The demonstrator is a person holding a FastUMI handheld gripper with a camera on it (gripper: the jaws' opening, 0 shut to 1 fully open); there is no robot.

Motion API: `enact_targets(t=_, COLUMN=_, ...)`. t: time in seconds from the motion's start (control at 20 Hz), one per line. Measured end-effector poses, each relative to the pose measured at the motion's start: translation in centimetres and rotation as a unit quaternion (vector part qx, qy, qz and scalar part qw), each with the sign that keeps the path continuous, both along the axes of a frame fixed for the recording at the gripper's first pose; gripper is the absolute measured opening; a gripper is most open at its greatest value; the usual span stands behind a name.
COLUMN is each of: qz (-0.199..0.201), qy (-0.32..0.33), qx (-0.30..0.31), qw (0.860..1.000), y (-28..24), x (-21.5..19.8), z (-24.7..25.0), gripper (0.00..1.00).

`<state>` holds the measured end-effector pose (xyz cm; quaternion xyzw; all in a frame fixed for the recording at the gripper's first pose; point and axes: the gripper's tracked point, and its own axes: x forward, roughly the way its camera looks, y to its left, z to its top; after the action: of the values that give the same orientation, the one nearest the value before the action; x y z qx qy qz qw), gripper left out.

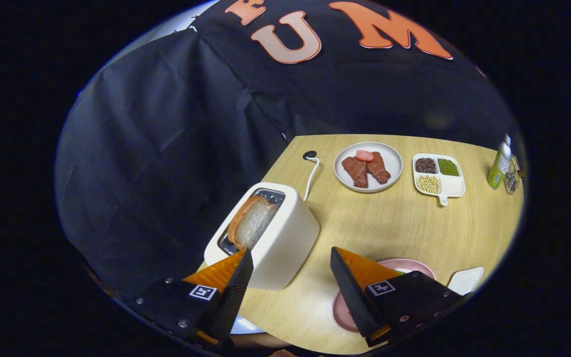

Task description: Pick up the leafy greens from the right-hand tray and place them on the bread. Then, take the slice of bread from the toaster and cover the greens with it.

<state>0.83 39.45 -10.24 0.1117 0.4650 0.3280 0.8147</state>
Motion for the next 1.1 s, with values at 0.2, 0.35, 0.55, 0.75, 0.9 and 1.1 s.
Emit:
enact_targets(t=0.2, qz=0.028, qy=-0.007, qx=0.0, qw=1.0, y=3.5, x=0.4, z=1.1, gripper=0.94)
enact_targets(t=0.35, qz=0.042, qy=-0.003, qx=0.0, qw=0.999, y=5.9, x=0.7, z=1.5, gripper=0.94)
enact_targets(t=0.55, qz=0.053, qy=0.005, qx=-0.015, qw=0.998, y=8.2, x=1.2, z=0.6, gripper=0.94)
enact_targets(t=0.75, qz=0.056, qy=0.025, qx=-0.032, qw=0.998, y=9.4, x=1.1, z=-1.2, gripper=0.91)
enact_targets(t=0.9, qz=0.052, qy=0.036, qx=-0.046, qw=0.997, y=9.8, x=1.3, z=-2.3, gripper=0.84)
enact_targets(t=1.1, qz=0.046, qy=0.042, qx=-0.077, qw=0.995, y=9.0, x=1.4, z=-3.9, gripper=0.68)
